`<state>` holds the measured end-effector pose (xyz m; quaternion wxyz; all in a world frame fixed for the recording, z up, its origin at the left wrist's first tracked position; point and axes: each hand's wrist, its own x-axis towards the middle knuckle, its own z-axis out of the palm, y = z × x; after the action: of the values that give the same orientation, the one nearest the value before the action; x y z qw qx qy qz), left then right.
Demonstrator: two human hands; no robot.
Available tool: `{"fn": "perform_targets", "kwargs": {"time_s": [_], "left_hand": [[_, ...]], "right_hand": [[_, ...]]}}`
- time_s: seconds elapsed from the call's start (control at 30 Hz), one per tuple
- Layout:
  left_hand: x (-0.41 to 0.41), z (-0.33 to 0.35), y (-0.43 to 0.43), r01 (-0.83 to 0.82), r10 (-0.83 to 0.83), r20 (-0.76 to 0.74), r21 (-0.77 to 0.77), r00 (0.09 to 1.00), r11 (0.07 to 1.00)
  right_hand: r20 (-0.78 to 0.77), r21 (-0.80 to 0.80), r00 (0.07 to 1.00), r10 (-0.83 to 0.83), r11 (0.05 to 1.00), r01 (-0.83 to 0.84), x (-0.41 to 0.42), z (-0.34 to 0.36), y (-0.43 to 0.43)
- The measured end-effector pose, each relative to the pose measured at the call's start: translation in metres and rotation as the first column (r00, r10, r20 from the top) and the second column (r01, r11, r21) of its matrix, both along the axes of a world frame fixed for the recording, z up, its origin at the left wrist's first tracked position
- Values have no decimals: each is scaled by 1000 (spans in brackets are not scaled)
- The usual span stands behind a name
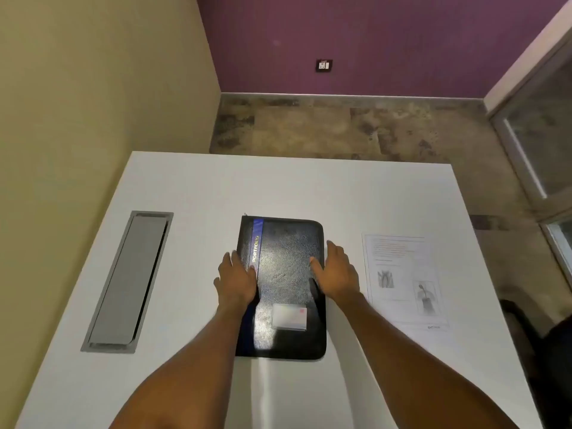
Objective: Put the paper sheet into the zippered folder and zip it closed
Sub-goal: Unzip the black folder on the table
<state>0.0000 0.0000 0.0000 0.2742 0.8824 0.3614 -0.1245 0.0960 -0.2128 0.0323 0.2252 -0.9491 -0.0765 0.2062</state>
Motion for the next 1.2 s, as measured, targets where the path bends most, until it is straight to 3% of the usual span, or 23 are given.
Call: {"fn": "perform_targets", "kwargs": {"time_s": [0.33,0.57,0.8,1.07,1.13,1.2], "left_hand": [[30,-44,28,-131,131,-66,-3,989,991],[22,-50,13,-251,250,-32,-31,968,967],[-2,-41,2,-285,283,-51,-39,958,958],[-35,-44,-5,-278,277,-27,-43,960,960],[-36,-44,-5,-262,261,-16,-38,965,964],[-33,-44,-2,-264,264,6,-42,964,964]], "right_hand": [[-228,-29,960,-165,986,163,41,-63,29],[-265,13,934,-240,967,253,40,-81,26],[-313,29,925,-214,972,235,26,-74,21],[-317,30,925,-208,973,229,-7,-73,12],[-242,-40,948,-204,979,201,-9,-69,12],[-64,-108,989,-136,986,129,-1,-64,20]]}}
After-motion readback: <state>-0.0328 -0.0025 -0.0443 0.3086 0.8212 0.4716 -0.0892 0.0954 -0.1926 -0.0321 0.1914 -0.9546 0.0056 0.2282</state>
